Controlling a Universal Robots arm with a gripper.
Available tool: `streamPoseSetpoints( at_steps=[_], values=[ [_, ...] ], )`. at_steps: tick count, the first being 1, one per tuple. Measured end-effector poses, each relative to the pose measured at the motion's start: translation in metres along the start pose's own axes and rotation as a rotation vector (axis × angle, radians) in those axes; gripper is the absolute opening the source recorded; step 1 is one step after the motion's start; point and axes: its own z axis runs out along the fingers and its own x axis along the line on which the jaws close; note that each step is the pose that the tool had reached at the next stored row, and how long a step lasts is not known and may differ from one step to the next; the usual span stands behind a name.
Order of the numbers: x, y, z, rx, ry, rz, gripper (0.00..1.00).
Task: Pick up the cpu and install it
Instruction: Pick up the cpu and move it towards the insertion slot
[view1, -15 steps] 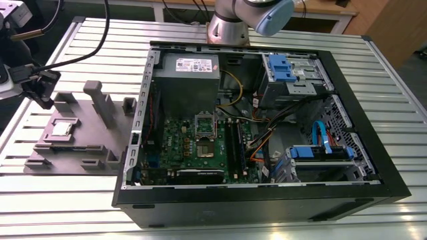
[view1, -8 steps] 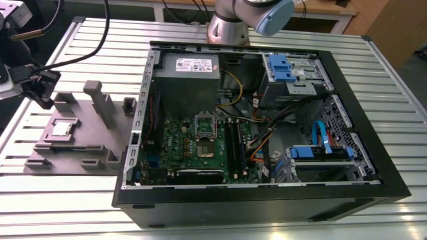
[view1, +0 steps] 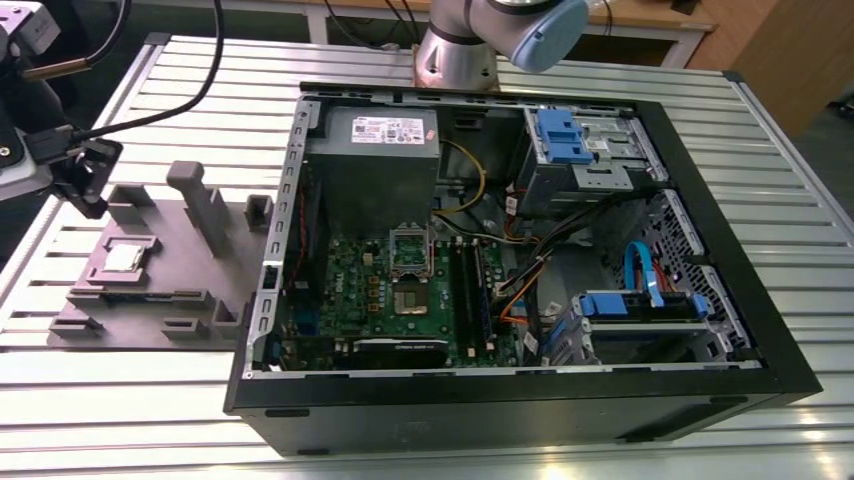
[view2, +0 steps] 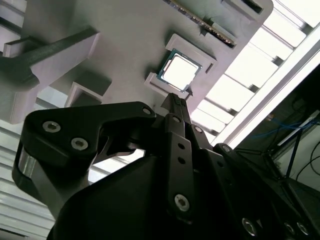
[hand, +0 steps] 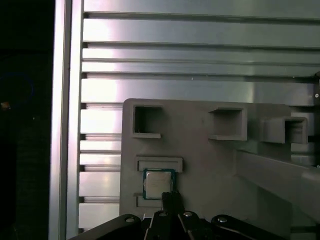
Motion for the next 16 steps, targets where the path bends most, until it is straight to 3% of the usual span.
streamPoseSetpoints(
  at_steps=[5, 16],
  values=[
    [0.0, 0.0, 0.0006, -0.0025, 0.0036, -0.082, 0.1],
    [0.0, 0.0, 0.0007, -0.0028, 0.0038, -0.089, 0.1]
  ],
)
